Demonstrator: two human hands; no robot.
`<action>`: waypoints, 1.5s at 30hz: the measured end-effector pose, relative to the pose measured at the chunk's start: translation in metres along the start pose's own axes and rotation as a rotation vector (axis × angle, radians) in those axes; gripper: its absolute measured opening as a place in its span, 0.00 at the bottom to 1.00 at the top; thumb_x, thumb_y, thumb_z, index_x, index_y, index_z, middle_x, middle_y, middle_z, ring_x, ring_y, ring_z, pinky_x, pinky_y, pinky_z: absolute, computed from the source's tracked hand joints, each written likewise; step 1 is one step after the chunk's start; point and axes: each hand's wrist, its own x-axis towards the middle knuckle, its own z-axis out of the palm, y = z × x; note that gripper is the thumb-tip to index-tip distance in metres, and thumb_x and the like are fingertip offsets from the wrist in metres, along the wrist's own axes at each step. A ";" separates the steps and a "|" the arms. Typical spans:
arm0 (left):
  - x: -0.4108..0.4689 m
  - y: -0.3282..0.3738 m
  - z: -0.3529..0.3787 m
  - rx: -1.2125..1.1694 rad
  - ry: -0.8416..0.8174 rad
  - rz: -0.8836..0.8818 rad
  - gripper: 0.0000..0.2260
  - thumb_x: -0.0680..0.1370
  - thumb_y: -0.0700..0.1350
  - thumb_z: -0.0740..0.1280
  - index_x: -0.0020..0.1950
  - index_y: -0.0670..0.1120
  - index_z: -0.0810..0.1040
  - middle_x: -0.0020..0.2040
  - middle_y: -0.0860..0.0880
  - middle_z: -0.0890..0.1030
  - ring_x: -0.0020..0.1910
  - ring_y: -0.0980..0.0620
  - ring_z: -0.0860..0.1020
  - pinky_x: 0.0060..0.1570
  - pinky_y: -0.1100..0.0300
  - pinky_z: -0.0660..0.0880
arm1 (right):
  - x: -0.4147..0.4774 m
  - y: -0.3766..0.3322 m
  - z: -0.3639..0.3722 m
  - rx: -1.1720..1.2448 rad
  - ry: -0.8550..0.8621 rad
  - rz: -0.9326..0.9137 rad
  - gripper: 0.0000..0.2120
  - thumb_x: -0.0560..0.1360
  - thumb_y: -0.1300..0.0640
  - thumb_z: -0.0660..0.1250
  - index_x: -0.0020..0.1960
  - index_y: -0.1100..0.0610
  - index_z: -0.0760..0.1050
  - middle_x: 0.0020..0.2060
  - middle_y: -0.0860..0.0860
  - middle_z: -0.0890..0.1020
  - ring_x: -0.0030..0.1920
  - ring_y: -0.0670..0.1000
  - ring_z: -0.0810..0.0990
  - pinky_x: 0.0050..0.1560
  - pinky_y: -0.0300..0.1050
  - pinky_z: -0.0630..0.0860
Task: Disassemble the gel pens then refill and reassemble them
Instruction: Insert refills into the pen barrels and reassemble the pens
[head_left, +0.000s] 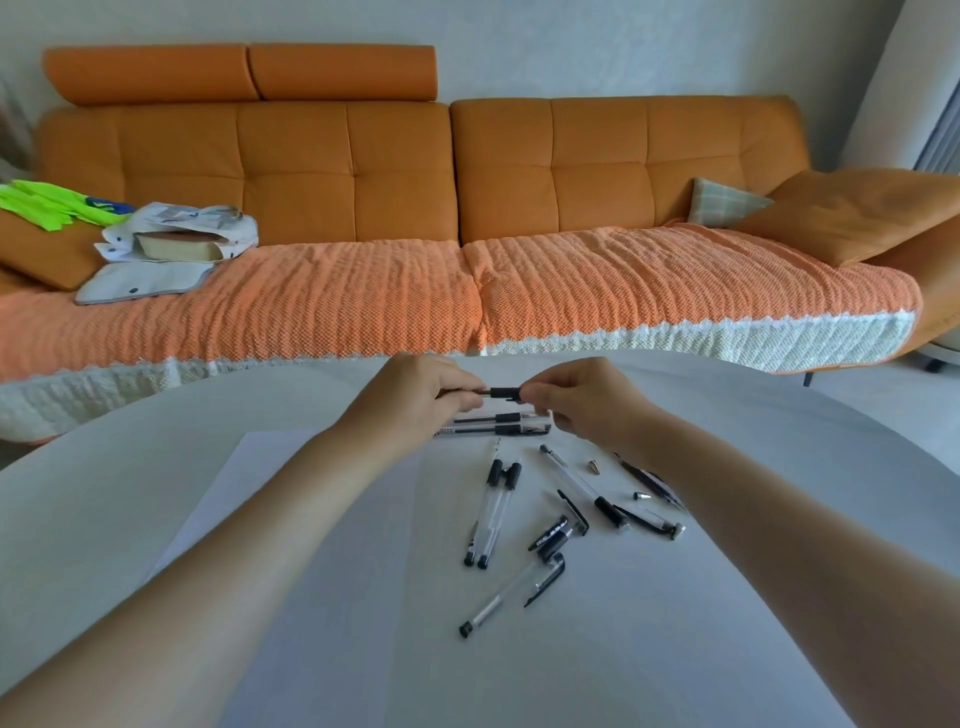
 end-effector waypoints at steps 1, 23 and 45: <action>0.006 -0.002 0.003 -0.010 0.009 -0.012 0.08 0.77 0.43 0.71 0.54 0.47 0.85 0.45 0.54 0.83 0.42 0.62 0.78 0.45 0.71 0.71 | 0.007 0.001 -0.001 -0.003 0.017 -0.017 0.07 0.77 0.53 0.69 0.43 0.53 0.84 0.22 0.43 0.75 0.23 0.45 0.66 0.28 0.38 0.66; 0.036 -0.056 0.038 0.149 -0.237 -0.241 0.15 0.82 0.51 0.60 0.68 0.53 0.76 0.63 0.54 0.75 0.62 0.54 0.72 0.61 0.60 0.67 | 0.063 0.044 0.018 -0.698 -0.027 -0.159 0.15 0.83 0.53 0.58 0.65 0.48 0.78 0.62 0.49 0.78 0.65 0.53 0.70 0.64 0.50 0.67; -0.090 0.012 0.001 0.252 -0.222 -0.220 0.04 0.76 0.55 0.67 0.48 0.57 0.78 0.44 0.59 0.77 0.43 0.58 0.75 0.44 0.59 0.74 | -0.043 -0.004 0.047 -0.902 -0.199 -0.345 0.19 0.78 0.63 0.63 0.58 0.41 0.81 0.53 0.43 0.80 0.56 0.50 0.78 0.49 0.47 0.79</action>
